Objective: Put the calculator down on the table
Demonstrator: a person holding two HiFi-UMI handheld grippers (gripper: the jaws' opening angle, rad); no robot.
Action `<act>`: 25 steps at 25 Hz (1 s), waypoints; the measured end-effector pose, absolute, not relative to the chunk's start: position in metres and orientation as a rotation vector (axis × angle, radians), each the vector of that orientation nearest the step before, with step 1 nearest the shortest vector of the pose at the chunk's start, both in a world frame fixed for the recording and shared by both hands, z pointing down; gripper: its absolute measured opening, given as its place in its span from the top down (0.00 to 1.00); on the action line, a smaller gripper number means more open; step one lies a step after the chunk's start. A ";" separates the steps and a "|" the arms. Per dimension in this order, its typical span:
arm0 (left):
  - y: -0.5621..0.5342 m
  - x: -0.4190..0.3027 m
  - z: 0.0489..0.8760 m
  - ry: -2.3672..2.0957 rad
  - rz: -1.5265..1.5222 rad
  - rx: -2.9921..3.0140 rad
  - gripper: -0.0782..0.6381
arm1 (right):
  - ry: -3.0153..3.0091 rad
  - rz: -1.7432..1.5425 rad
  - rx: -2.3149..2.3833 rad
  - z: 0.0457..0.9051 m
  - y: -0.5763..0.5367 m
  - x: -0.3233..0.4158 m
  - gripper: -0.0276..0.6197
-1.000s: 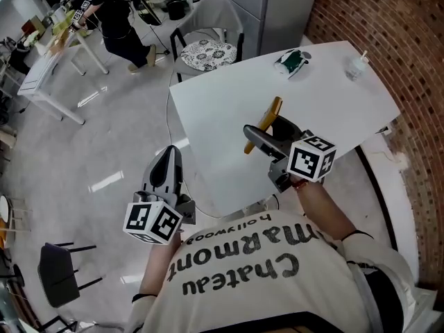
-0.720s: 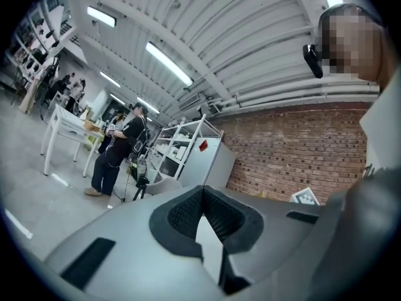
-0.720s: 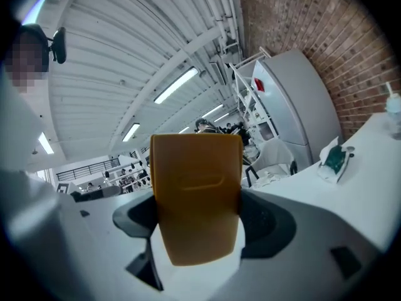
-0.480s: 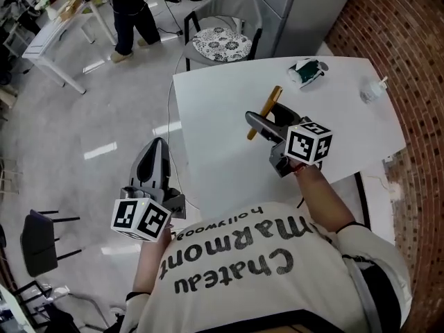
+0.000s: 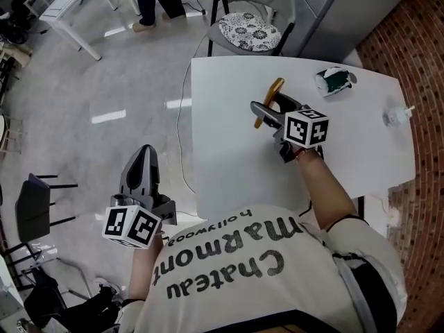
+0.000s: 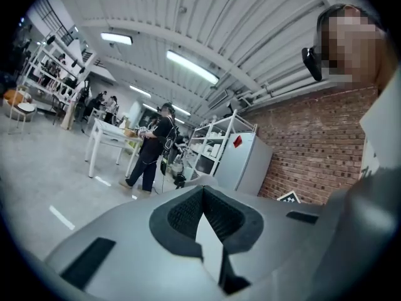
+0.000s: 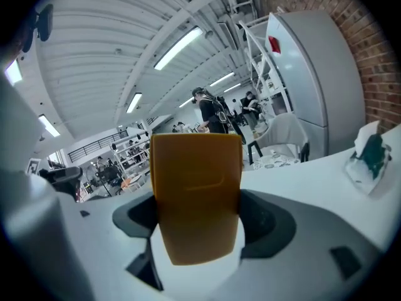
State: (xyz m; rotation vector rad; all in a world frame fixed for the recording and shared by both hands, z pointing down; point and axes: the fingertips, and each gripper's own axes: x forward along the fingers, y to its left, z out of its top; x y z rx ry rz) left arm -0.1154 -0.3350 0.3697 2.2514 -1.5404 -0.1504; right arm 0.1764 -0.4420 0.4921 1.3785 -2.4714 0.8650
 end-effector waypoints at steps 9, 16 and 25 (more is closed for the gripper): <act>-0.334 -0.136 0.373 -1.656 -0.103 2.185 0.89 | -2.390 0.902 1.254 0.547 -0.481 0.165 0.36; -0.320 -0.154 0.372 -1.731 -0.093 2.141 0.89 | -2.308 0.866 1.143 0.573 -0.493 0.152 0.36; -0.308 -0.169 0.376 -1.764 -0.106 2.111 0.89 | -2.160 0.735 1.089 0.593 -0.501 0.138 0.36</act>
